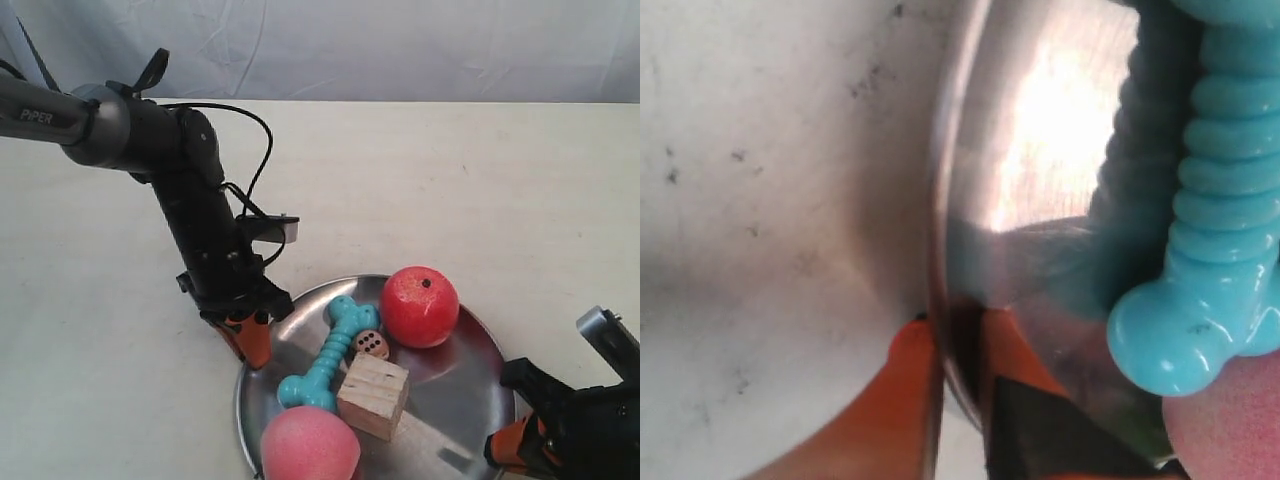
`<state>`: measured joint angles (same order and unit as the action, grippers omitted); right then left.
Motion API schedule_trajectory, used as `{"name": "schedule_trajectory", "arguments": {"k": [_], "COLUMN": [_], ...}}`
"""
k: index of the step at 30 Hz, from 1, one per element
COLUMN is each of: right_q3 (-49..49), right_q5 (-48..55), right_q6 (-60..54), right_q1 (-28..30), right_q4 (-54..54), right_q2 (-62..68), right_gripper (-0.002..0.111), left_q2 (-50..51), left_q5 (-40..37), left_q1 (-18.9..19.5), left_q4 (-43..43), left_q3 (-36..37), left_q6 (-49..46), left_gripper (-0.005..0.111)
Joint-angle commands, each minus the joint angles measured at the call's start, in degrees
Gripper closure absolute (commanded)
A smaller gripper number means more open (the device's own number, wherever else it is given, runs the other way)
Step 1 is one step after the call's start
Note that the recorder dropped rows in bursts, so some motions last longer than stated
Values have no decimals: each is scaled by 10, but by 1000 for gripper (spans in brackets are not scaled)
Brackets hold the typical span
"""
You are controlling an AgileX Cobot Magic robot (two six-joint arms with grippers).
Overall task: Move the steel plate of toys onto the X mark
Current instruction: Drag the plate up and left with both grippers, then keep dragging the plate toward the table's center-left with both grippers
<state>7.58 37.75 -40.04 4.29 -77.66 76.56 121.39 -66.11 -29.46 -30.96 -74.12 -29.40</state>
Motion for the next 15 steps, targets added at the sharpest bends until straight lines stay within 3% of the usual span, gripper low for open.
{"name": "schedule_trajectory", "arguments": {"k": [1, 10, 15], "right_q3": [9, 29, 79], "right_q5": [-2, 13, 13], "right_q6": [-1, -1, 49], "right_q1": [2, 2, 2], "right_q4": [-19, -17, 50], "right_q2": [-1, -1, 0], "right_gripper": [109, 109, 109], "left_q2": [-21, -32, -61], "left_q5": [-35, -38, -38], "left_q1": [-10, -10, -8], "left_q4": [24, 33, 75], "left_q3": [-2, -2, -7], "left_q6": [-24, -24, 0], "left_gripper": [107, 107, 107]}}
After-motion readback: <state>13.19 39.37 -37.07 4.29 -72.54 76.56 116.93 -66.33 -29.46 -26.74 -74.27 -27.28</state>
